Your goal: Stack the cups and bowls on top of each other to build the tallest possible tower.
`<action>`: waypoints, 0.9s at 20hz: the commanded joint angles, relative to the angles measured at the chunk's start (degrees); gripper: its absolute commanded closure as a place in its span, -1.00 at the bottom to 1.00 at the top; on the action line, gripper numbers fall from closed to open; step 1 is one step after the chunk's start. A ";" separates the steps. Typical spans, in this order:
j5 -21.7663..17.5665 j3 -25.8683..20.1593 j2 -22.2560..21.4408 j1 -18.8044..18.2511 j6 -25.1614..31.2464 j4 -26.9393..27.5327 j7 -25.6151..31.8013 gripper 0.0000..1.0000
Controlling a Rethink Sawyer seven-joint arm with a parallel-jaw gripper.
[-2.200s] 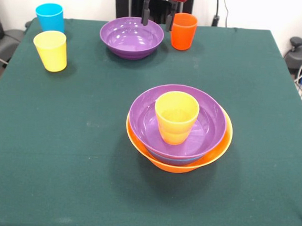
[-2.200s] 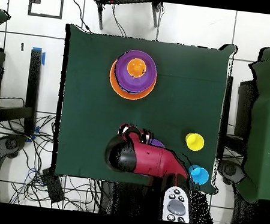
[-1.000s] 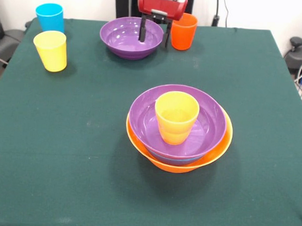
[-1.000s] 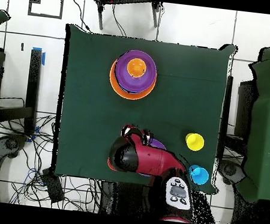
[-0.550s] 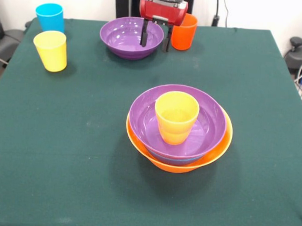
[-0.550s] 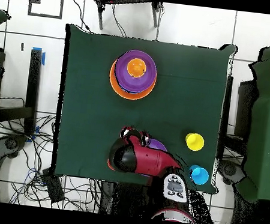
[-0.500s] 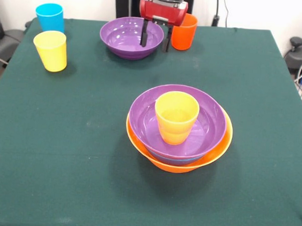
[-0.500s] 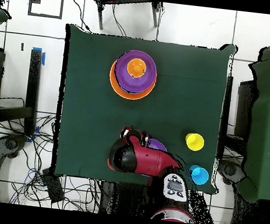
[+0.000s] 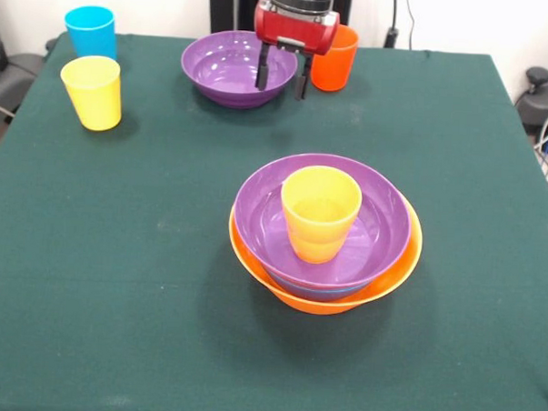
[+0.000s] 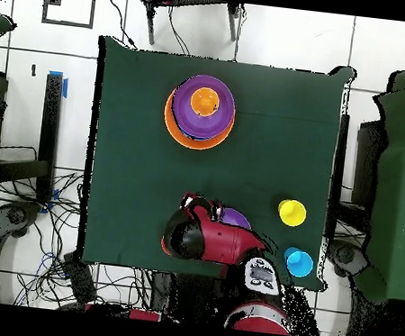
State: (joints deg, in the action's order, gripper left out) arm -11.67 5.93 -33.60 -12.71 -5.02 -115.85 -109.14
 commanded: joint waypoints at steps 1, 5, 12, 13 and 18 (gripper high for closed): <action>-1.48 -3.83 3.23 1.24 -5.31 1.68 -7.71 -1.00; -1.06 -3.25 4.26 1.53 -6.12 2.28 -7.62 -1.00; -2.36 -3.94 5.15 -0.74 -6.53 2.53 -6.34 -1.00; -2.66 -4.21 4.85 -1.17 -6.29 2.24 -6.19 -1.00; -4.03 -5.04 2.36 -2.58 -5.00 0.26 -5.70 -1.00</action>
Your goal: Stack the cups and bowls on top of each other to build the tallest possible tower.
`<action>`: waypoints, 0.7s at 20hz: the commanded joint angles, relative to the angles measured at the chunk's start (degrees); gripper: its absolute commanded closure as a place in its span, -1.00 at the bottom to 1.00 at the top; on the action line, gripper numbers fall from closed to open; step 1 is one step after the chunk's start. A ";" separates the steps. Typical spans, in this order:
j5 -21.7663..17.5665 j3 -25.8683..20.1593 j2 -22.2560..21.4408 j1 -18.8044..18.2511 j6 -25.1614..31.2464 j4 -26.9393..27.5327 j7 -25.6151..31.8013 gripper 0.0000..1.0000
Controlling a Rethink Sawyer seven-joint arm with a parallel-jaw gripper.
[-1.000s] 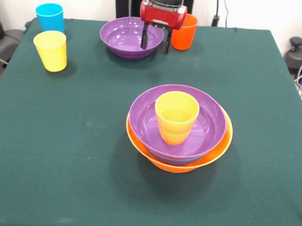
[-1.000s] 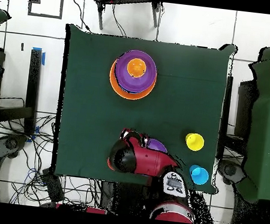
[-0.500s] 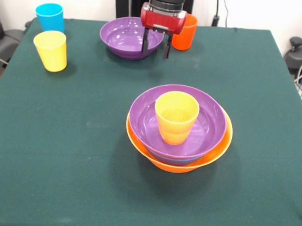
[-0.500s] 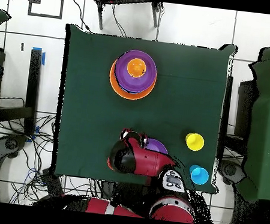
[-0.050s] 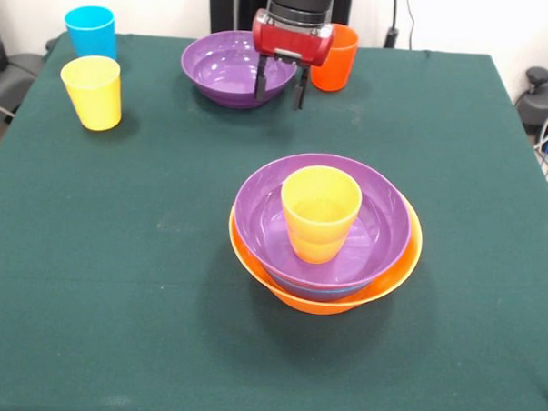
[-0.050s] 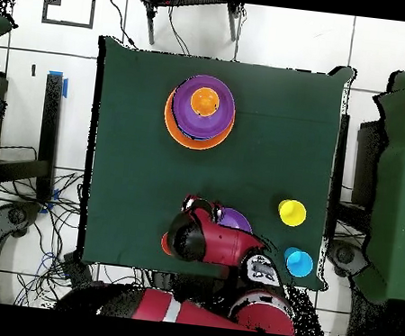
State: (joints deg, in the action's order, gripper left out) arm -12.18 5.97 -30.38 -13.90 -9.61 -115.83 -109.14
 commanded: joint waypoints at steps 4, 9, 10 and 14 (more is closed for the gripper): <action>-4.18 -5.12 -2.49 -1.69 0.07 -1.26 -5.99 -1.00; -4.77 -4.87 -3.46 -1.75 0.49 -2.08 -6.19 -1.00; -4.89 -4.89 -3.55 -1.78 0.42 -2.18 -6.22 -1.00; -5.02 -3.22 -3.95 -0.53 -0.64 -2.78 -6.48 -1.00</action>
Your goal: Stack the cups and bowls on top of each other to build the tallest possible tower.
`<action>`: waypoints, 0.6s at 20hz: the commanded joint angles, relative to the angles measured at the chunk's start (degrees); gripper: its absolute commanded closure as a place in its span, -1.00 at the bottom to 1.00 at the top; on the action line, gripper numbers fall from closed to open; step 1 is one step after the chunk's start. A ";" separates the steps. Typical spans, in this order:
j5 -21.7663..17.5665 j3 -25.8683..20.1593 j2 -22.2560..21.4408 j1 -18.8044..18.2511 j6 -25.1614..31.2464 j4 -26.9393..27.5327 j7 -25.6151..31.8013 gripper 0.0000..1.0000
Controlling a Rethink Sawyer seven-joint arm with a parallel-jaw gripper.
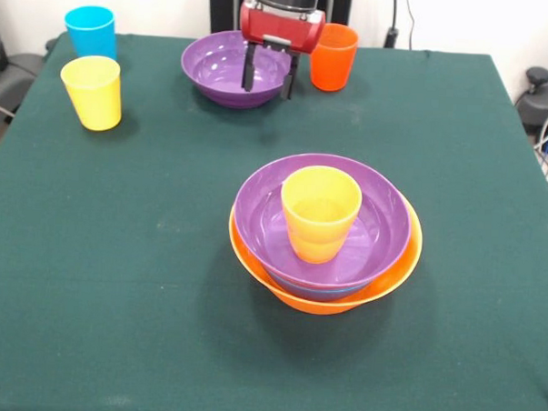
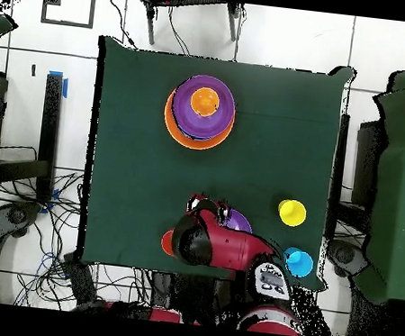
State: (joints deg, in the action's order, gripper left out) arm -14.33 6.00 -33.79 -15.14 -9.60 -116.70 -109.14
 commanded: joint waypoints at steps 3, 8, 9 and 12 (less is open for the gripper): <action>-2.71 -1.72 -0.37 2.00 -1.88 -2.33 -6.74 -1.00; -0.21 3.04 2.29 7.14 -6.01 -1.56 -8.28 -1.00; -0.52 2.49 2.33 6.80 -6.36 -1.91 -8.59 -1.00; -1.67 1.51 2.21 5.87 -6.95 -3.19 -8.93 -1.00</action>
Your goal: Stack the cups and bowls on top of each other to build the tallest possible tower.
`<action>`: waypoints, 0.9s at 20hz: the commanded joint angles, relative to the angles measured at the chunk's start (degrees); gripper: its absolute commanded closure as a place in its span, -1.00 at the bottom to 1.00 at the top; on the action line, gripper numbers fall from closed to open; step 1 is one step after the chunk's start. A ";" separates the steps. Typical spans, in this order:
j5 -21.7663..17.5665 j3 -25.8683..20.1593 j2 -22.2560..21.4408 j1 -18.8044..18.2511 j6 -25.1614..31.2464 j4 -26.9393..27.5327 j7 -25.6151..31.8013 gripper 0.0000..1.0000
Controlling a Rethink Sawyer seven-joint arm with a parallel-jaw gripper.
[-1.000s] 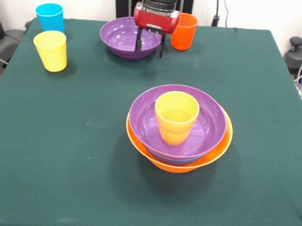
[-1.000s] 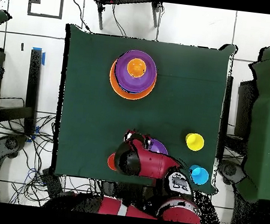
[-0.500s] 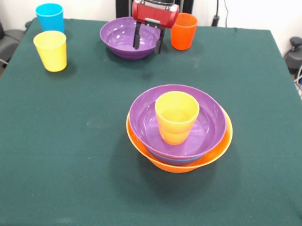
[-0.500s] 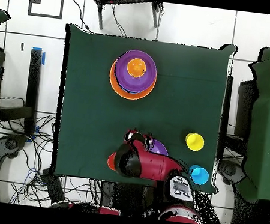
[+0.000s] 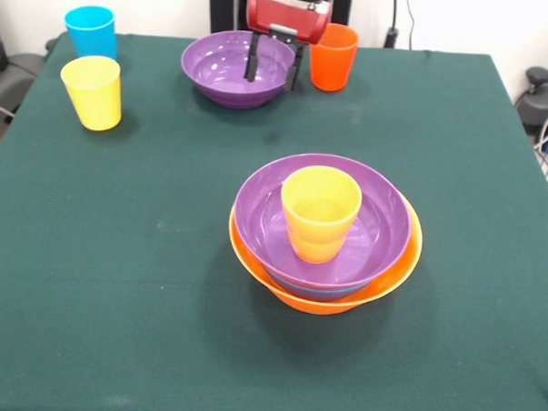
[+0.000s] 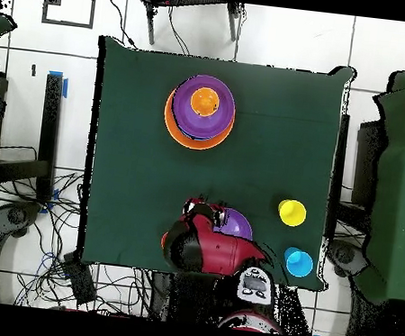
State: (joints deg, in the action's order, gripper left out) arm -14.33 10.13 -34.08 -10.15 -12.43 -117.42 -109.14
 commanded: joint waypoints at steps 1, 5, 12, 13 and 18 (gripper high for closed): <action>-1.89 -2.55 2.40 0.77 -4.20 -3.00 -8.91 -1.00; -3.75 -3.01 1.51 -0.90 -4.92 -5.72 -8.64 -1.00; -4.96 -5.96 0.19 -3.16 -4.88 -9.33 -9.63 -1.00; -4.76 -6.22 -0.19 -3.04 -4.57 -9.75 -9.74 -1.00; -5.83 -10.74 -0.42 -6.28 -2.69 -10.57 -9.17 -1.00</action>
State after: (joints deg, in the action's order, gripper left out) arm -16.66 9.12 -34.82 -13.73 -16.94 -125.25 -109.14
